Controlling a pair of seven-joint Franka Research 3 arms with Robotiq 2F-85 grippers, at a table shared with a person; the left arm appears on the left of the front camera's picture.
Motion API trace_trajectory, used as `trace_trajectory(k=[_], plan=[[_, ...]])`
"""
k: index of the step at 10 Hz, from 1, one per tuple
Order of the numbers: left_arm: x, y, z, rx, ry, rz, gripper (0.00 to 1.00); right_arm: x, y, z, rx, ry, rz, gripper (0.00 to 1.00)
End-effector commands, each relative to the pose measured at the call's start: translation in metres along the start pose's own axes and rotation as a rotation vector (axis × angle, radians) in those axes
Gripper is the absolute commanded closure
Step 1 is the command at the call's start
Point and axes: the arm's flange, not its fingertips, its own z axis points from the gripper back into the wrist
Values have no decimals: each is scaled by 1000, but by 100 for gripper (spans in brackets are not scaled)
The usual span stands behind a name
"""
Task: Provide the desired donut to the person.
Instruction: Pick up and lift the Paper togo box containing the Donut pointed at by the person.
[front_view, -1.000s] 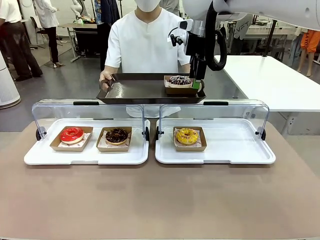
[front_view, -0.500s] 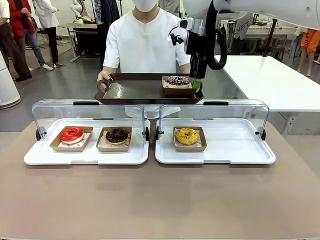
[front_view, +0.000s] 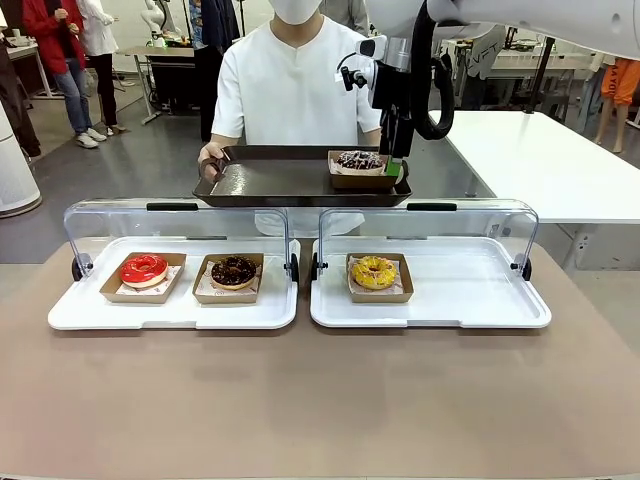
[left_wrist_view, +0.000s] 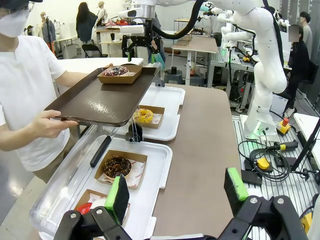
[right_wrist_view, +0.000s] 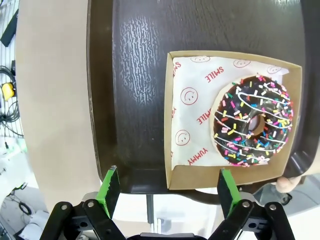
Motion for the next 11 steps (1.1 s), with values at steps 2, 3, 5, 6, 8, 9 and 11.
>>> trace_trajectory(k=[2,3,5,6,8,9,11], plan=[[0,-1,1,-3,-10,-5,0,0,0,-1,1,0,-2,0],[0,-1,1,-3,-10,-5,0,0,0,-1,1,0,-2,0],[0,-1,1,-3,-10,-5,0,0,0,-1,1,0,-2,0],[0,-1,1,-3,-10,-5,0,0,0,-1,1,0,-2,0],[0,-1,1,-3,-10,-5,0,-11,20,12,-3,-140,60,0],[0,-1,1,-3,-10,-5,0,-42,32,26,-18,-264,48,0],[0,-1,1,-3,-10,-5,0,-114,46,57,-5,-548,49,0]])
